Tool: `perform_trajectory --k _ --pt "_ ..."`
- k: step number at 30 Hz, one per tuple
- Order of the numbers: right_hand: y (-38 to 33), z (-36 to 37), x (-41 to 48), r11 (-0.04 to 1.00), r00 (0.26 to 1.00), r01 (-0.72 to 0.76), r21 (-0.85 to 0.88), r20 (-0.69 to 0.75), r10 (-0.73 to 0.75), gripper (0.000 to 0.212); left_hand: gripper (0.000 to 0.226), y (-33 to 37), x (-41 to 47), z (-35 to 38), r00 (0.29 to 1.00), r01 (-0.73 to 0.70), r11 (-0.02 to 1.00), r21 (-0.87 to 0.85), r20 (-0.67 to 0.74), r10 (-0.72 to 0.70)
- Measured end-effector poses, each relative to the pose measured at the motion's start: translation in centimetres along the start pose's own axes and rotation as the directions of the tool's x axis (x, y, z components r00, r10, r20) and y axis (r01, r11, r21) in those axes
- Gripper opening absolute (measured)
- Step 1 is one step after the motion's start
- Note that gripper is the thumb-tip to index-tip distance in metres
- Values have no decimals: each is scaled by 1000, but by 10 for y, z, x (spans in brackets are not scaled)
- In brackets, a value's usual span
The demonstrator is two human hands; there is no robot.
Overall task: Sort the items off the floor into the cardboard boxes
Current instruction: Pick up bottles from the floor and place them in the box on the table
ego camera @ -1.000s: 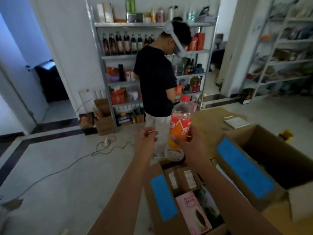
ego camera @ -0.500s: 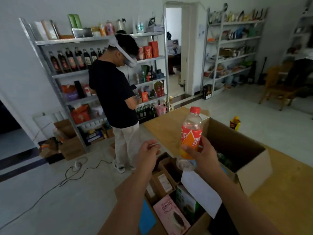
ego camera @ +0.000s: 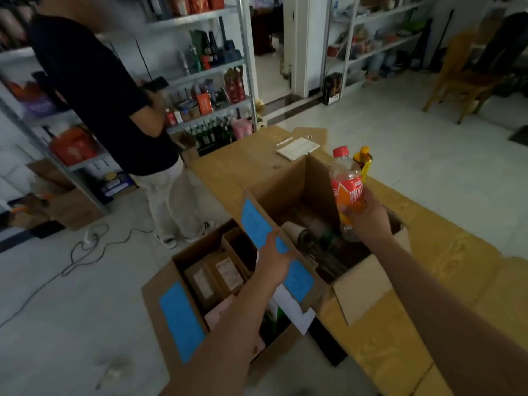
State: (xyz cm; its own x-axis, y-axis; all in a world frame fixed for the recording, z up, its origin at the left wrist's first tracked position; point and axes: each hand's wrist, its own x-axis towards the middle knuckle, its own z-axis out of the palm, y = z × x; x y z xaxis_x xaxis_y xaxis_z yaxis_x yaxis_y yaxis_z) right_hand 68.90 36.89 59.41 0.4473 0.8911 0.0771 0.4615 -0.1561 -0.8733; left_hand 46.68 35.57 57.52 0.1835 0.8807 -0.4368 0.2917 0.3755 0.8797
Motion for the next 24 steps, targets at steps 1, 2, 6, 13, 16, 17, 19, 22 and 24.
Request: perform_trajectory --k 1,2,6,13,16,17,19,22,24 --pt "9 3 13 999 1000 -3 -52 14 4 59 69 1 7 3 1000 5 999 38 -1 -5" --pt "15 6 25 992 999 -14 -122 29 18 63 71 3 14 4 1000 11 998 68 -7 -10" --pt "35 26 64 923 991 -51 -381 92 93 74 78 10 40 -2 1000 17 987 162 -7 -16" --pt "69 63 93 897 966 -59 -437 203 163 66 80 13 53 -8 993 99 967 234 47 -113" --pt "78 77 93 908 950 -73 -413 248 189 58 80 13 52 -11 991 98 962 256 58 -117" --pt "78 80 93 910 941 -74 -407 274 199 52 79 13 51 -13 991 99 962 255 60 -118" --pt "75 83 92 908 919 -66 -413 329 216 39 79 13 49 -14 992 91 961 261 63 -111" --pt "74 86 93 877 904 -52 -477 351 244 39 79 13 46 -13 993 79 959 273 60 -99" --pt "76 86 92 855 895 -57 -515 353 272 42 80 13 45 -13 995 67 960 270 55 -85"
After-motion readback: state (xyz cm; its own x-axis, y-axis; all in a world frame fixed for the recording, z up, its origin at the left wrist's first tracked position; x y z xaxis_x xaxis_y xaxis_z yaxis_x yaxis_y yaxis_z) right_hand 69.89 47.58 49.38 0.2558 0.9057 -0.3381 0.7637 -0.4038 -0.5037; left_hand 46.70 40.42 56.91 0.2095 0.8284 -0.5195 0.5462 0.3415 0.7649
